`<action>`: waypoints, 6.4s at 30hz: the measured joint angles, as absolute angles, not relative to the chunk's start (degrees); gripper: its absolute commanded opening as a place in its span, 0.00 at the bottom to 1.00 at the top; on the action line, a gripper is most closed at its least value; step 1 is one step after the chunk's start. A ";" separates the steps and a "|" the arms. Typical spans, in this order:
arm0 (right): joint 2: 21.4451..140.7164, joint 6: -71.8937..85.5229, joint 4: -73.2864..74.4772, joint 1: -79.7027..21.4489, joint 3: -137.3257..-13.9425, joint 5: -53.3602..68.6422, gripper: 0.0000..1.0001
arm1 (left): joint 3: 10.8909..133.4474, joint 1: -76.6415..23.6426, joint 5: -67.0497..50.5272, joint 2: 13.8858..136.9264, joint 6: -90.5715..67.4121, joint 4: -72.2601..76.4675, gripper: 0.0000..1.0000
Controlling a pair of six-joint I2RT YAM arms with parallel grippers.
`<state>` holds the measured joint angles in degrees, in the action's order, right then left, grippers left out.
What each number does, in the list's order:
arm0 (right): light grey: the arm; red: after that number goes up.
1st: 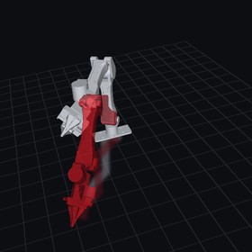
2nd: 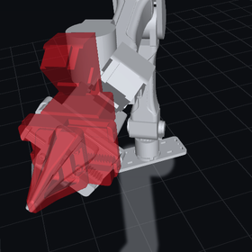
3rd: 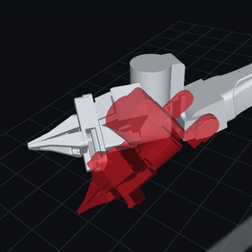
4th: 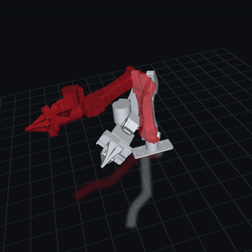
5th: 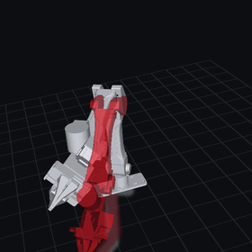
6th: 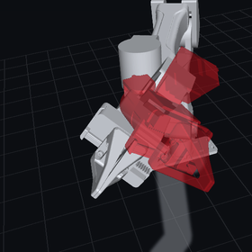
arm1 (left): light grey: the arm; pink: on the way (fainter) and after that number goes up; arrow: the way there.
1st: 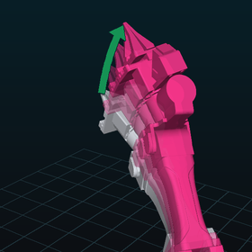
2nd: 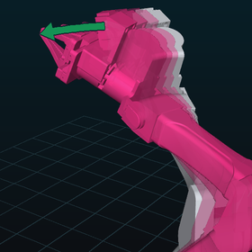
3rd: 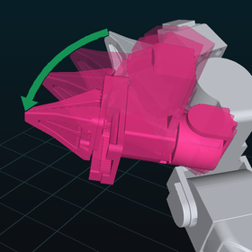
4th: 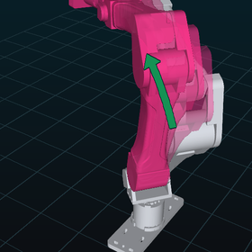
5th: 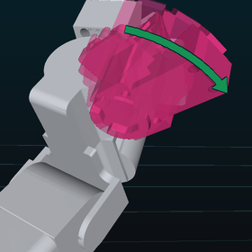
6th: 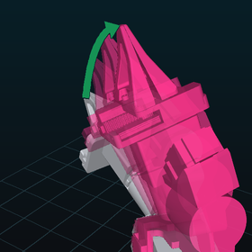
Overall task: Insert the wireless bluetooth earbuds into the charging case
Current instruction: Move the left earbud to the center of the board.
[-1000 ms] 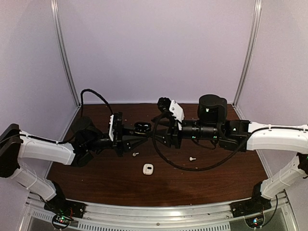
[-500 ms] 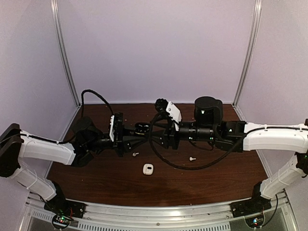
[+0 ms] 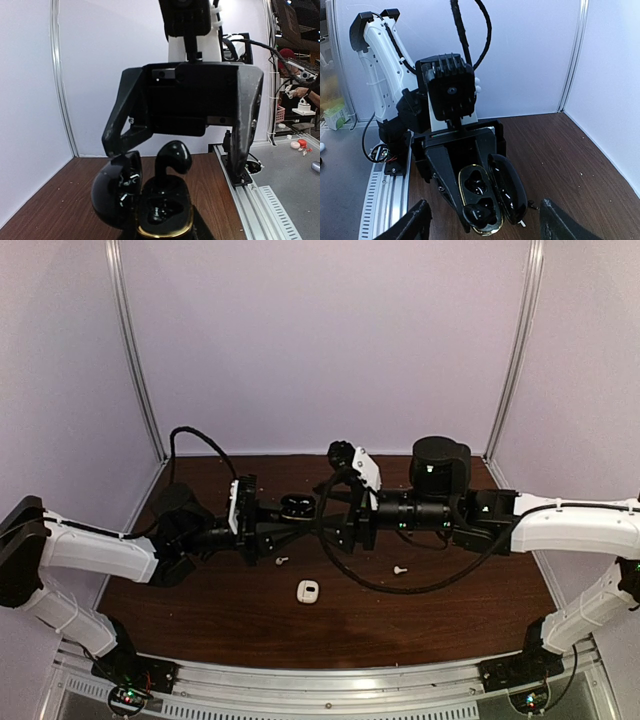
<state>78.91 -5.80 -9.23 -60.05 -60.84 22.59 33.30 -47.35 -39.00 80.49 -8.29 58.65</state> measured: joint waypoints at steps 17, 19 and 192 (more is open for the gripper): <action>78.11 -3.62 -9.58 -59.94 -60.93 18.96 0.70 | 33.45 -47.35 -39.00 81.03 -8.27 58.63 0.00; 78.56 -3.33 -9.43 -59.86 -61.04 18.31 0.70 | 33.45 -47.35 -38.98 81.03 -8.27 58.61 0.00; 121.73 -6.07 38.26 -50.83 -89.06 10.85 0.39 | 21.15 -32.18 -7.11 67.72 -21.76 53.43 0.00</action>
<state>121.73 -6.07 38.26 -50.83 -89.06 10.85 21.15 -32.18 -7.11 67.72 -21.76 53.43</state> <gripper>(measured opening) 0.423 0.232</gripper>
